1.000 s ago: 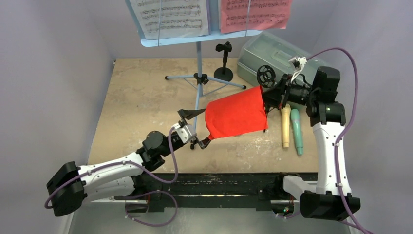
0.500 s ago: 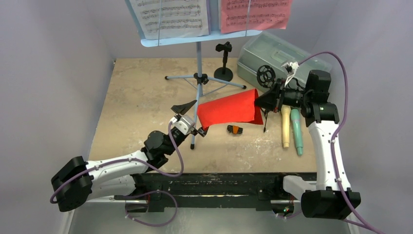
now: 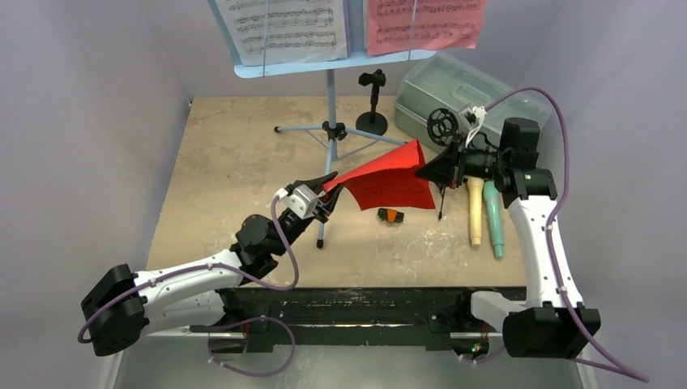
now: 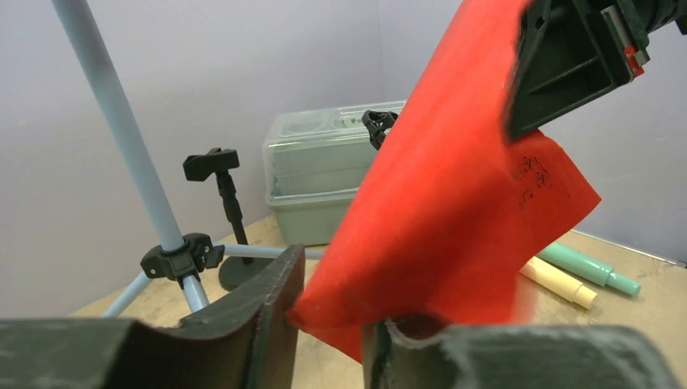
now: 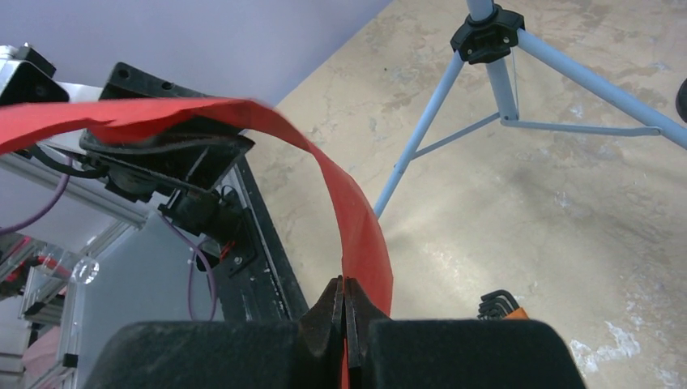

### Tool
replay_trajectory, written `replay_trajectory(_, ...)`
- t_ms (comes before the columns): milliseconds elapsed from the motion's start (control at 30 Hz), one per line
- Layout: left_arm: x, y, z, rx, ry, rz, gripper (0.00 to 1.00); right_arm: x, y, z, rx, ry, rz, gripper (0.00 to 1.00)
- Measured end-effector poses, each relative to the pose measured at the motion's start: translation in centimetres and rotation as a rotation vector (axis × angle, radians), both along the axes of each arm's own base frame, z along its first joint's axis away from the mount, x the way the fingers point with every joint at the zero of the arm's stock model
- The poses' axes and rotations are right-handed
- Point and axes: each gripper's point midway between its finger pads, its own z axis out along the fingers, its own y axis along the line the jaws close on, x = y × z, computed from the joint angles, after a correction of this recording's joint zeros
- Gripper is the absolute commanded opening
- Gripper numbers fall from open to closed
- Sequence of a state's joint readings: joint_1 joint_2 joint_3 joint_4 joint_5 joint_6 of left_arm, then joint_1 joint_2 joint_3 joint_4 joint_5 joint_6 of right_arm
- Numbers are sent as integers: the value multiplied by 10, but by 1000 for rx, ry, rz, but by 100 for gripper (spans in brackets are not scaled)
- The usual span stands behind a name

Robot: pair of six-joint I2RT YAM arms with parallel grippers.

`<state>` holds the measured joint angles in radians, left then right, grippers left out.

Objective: Pack up the instrument practice props
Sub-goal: Place the sheet music at the corner of the board.

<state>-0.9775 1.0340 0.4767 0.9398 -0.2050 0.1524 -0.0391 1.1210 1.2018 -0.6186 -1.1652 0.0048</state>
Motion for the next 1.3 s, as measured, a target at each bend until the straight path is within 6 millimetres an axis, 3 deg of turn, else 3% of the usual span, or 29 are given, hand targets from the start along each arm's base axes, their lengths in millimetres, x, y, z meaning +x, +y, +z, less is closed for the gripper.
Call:
replay_trajectory(133, 1, 6, 2, -17, 42, -1, 0, 4, -1, -8, -20, -1, -7, 0)
replay_trajectory(267, 10, 13, -4, -19, 122, 10, 0, 6, 0, -15, -33, -3, -1, 0)
replay_trajectory(300, 14, 15, -6, -23, 152, 10, 0, 6, 0, -17, -37, -6, 2, 5)
replay_trajectory(333, 17, 17, -8, -29, 182, 11, 0, 7, 0, -20, -42, -12, 6, 14)
replay_trajectory(400, 23, 23, -13, -40, 241, 16, 0, 6, 0, -23, -52, -25, 19, 46)
replay_trajectory(467, 31, 32, -22, -52, 313, 36, 0, 6, 0, -27, -65, -50, 34, 67)
replay_trajectory(567, 39, 47, -40, -58, 421, 84, 0, 6, -1, -34, -89, -90, 51, 87)
replay_trajectory(633, 41, 59, -56, -54, 501, 130, 0, 5, -2, -40, -106, -115, 59, 94)
replay_trajectory(767, 46, 88, -84, -52, 624, 254, 0, 0, -5, -55, -131, -158, 65, 99)
replay_trajectory(900, 64, 131, -106, -65, 722, 432, 0, -6, -10, -71, -151, -183, 66, 99)
replay_trajectory(1133, 131, 219, -134, -188, 873, 722, 0, -8, -13, -74, -190, -265, 83, 99)
replay_trajectory(1300, 179, 264, -151, -208, 940, 899, 0, -14, -14, -74, -211, -306, 93, 99)
